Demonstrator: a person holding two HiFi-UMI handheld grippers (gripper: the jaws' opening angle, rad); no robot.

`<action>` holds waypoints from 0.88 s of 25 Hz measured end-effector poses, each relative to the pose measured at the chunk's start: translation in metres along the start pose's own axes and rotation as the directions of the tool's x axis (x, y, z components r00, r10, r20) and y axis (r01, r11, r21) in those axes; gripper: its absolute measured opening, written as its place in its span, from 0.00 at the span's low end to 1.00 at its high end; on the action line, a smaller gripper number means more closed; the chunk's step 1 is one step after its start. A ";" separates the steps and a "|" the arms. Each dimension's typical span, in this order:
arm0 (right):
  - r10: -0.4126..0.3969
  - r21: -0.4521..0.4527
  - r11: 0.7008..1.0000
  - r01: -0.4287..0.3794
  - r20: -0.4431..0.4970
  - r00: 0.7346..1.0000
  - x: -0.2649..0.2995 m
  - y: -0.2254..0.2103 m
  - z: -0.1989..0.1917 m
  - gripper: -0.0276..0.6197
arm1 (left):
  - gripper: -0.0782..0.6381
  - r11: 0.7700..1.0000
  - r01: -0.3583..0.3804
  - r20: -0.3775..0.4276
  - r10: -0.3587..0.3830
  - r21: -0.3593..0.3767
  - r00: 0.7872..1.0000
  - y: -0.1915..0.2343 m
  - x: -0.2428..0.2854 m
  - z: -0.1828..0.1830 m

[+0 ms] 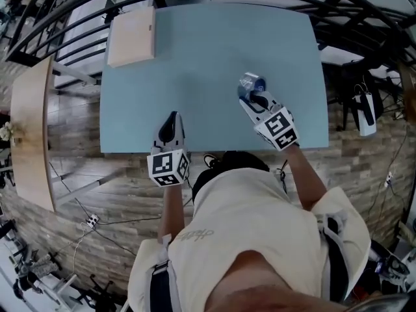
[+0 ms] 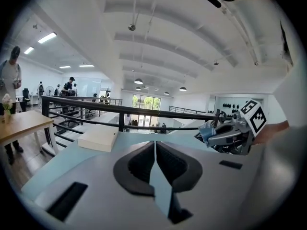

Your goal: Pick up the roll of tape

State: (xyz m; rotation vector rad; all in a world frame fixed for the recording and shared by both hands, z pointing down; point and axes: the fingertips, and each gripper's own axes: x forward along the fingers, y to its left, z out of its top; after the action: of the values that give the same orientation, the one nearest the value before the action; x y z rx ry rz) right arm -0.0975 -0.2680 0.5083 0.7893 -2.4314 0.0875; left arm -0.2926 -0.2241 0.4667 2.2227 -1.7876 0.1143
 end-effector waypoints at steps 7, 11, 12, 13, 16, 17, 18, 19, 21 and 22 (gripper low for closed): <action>-0.082 0.021 0.997 0.080 0.118 0.990 -0.043 -0.047 0.015 0.12 | 0.15 0.998 0.011 0.039 -0.013 0.061 0.999 -0.022 0.033 0.032; -0.098 0.030 0.995 0.094 0.175 0.980 -0.067 -0.061 0.028 0.12 | 0.15 0.996 0.009 0.040 -0.012 0.083 0.999 -0.032 0.047 0.037; -0.100 0.029 0.995 0.097 0.183 0.978 -0.072 -0.064 0.032 0.12 | 0.15 0.996 0.011 0.039 -0.014 0.089 0.999 -0.035 0.051 0.039; -0.102 0.028 0.995 0.099 0.192 0.976 -0.076 -0.067 0.034 0.12 | 0.15 0.995 0.013 0.038 -0.017 0.094 0.999 -0.038 0.055 0.040; -0.118 0.039 0.993 0.112 0.216 0.969 -0.087 -0.075 0.036 0.12 | 0.15 0.994 0.024 0.034 -0.028 0.106 0.999 -0.051 0.063 0.045; -0.126 0.046 0.992 0.118 0.223 0.967 -0.090 -0.078 0.035 0.12 | 0.15 0.994 0.029 0.033 -0.033 0.109 0.999 -0.056 0.065 0.046; -0.135 0.054 0.991 0.126 0.228 0.964 -0.093 -0.080 0.033 0.12 | 0.15 0.993 0.036 0.031 -0.040 0.111 0.999 -0.060 0.065 0.046; -0.145 0.062 0.989 0.134 0.234 0.961 -0.096 -0.082 0.029 0.12 | 0.15 0.993 0.044 0.029 -0.047 0.111 0.998 -0.064 0.065 0.046; -0.165 0.081 0.985 0.150 0.245 0.955 -0.102 -0.084 0.022 0.12 | 0.15 0.992 0.057 0.027 -0.060 0.112 0.998 -0.071 0.062 0.044; -0.175 0.091 0.983 0.157 0.249 0.953 -0.105 -0.085 0.021 0.12 | 0.15 0.991 0.063 0.027 -0.067 0.115 0.997 -0.074 0.061 0.044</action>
State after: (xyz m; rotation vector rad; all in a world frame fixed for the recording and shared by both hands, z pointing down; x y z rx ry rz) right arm 0.0083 -0.2879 0.4246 1.0942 -2.6011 0.0049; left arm -0.2127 -0.2798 0.4262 2.3721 -1.7636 0.1738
